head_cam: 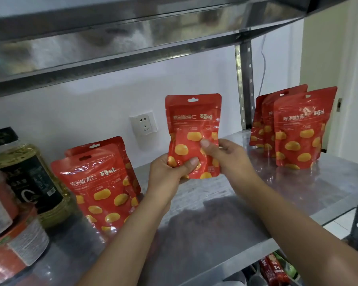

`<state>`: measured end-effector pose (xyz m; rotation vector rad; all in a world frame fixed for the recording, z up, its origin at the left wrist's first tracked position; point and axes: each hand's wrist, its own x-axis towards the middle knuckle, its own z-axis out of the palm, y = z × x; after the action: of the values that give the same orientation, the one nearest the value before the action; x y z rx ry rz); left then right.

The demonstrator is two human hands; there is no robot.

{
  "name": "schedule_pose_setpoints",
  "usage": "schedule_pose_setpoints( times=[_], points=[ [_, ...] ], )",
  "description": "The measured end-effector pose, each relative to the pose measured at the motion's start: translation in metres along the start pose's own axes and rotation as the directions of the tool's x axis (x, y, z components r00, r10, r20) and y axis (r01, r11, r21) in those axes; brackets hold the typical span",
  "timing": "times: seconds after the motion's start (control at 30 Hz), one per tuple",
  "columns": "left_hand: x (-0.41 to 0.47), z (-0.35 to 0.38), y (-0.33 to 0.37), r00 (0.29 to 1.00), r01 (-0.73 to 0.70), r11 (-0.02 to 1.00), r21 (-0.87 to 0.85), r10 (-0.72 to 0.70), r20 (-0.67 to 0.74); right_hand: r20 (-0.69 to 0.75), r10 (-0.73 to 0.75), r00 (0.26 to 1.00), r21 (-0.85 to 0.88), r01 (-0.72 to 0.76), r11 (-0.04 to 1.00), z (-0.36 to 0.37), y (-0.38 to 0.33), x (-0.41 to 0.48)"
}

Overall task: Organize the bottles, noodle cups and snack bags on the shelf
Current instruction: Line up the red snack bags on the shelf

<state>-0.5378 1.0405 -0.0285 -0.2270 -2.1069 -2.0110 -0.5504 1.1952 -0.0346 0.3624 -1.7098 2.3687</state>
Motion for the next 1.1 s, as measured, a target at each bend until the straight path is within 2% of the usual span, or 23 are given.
schedule_pose_setpoints(
  times=[0.03, 0.1, 0.23, 0.5, 0.63, 0.7, 0.8, 0.9, 1.0, 1.1],
  points=[
    [0.001, -0.002, 0.001, 0.999, -0.008, 1.0, -0.004, 0.007, -0.037, 0.064, 0.016, 0.998, -0.001, -0.016, 1.0, 0.003, 0.001, -0.001],
    [0.002, -0.004, -0.001, 0.997, -0.01, 1.0, 0.005, 0.011, -0.08, 0.105, -0.002, 0.994, -0.002, 0.003, 1.0, 0.006, 0.003, -0.003],
    [0.001, -0.002, -0.002, 0.994, 0.005, 1.0, 0.009, -0.004, -0.105, 0.091, -0.06, 0.994, -0.043, 0.064, 0.997, 0.005, 0.004, -0.002],
    [0.001, 0.002, -0.005, 0.996, -0.037, 0.999, 0.034, 0.04, -0.076, 0.033, -0.09, 0.995, -0.093, 0.092, 0.991, 0.004, 0.01, 0.001],
    [-0.004, 0.012, -0.006, 0.988, -0.114, 0.987, 0.113, 0.125, -0.087, -0.031, -0.094, 0.995, -0.108, 0.09, 0.99, 0.002, 0.013, 0.004],
    [-0.005, 0.015, -0.007, 0.977, -0.137, 0.966, 0.221, 0.168, -0.129, -0.083, -0.104, 0.991, -0.135, 0.092, 0.987, 0.001, 0.014, 0.005],
    [-0.007, 0.011, -0.007, 0.934, -0.232, 0.897, 0.376, 0.313, -0.173, -0.223, -0.15, 0.963, -0.211, 0.102, 0.972, -0.003, 0.014, 0.006],
    [-0.012, 0.015, -0.006, 0.933, -0.326, 0.86, 0.393, 0.36, -0.014, -0.291, -0.24, 0.926, -0.389, 0.114, 0.914, -0.006, 0.014, 0.006],
    [-0.015, 0.023, -0.006, 0.95, -0.305, 0.901, 0.309, 0.263, 0.169, -0.156, -0.276, 0.948, -0.42, 0.189, 0.888, -0.001, 0.013, -0.001],
    [-0.014, 0.021, 0.001, 0.959, -0.241, 0.967, 0.084, 0.224, 0.174, 0.024, -0.291, 0.957, -0.409, 0.275, 0.87, 0.004, 0.013, -0.007]
  ],
)
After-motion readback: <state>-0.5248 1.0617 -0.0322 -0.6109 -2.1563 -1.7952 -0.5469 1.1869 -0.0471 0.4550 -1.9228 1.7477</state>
